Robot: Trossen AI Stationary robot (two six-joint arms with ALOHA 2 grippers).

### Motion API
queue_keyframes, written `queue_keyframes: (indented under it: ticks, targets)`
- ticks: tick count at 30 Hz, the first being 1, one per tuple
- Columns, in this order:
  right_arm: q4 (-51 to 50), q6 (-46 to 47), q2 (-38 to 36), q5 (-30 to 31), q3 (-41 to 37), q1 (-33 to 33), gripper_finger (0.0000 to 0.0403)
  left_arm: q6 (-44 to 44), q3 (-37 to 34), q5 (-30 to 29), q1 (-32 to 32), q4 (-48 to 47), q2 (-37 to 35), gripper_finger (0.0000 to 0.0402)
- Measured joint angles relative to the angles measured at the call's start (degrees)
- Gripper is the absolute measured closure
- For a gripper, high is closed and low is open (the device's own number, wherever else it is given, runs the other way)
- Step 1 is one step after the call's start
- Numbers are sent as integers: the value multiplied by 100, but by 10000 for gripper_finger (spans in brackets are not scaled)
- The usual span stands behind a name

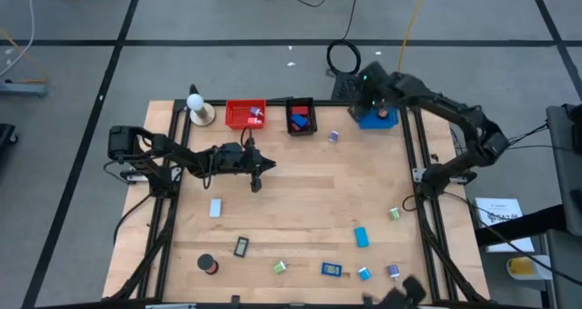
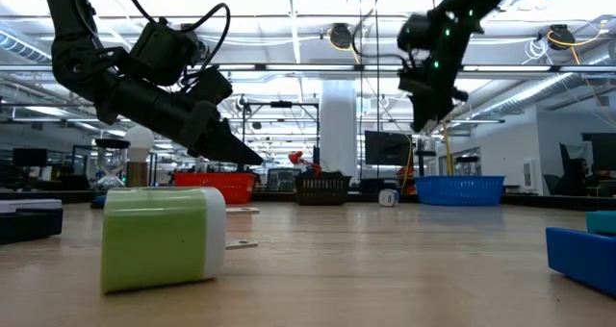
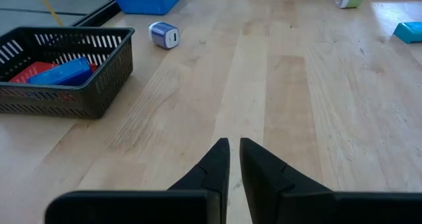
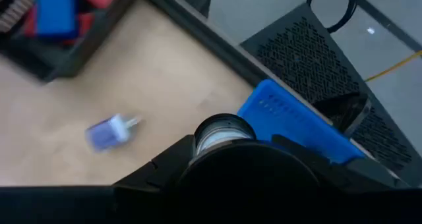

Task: Pick & Place Office items
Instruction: Put the white hourglass into the blue bin

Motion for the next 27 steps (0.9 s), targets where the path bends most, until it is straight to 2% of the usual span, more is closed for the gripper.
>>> queue_keyframes:
  ticks: [3,8,27]
  targets:
    - [247,-402,245,-84,-2,-465,221,0,0,0,1,0,0,357]
    - [289,-907,597,-83,-11,-869,221,0,0,0,1,0,0,357]
    - [456,-1594,1359,-76,-9,-1018,221,-50,0,1,1,0,0,357]
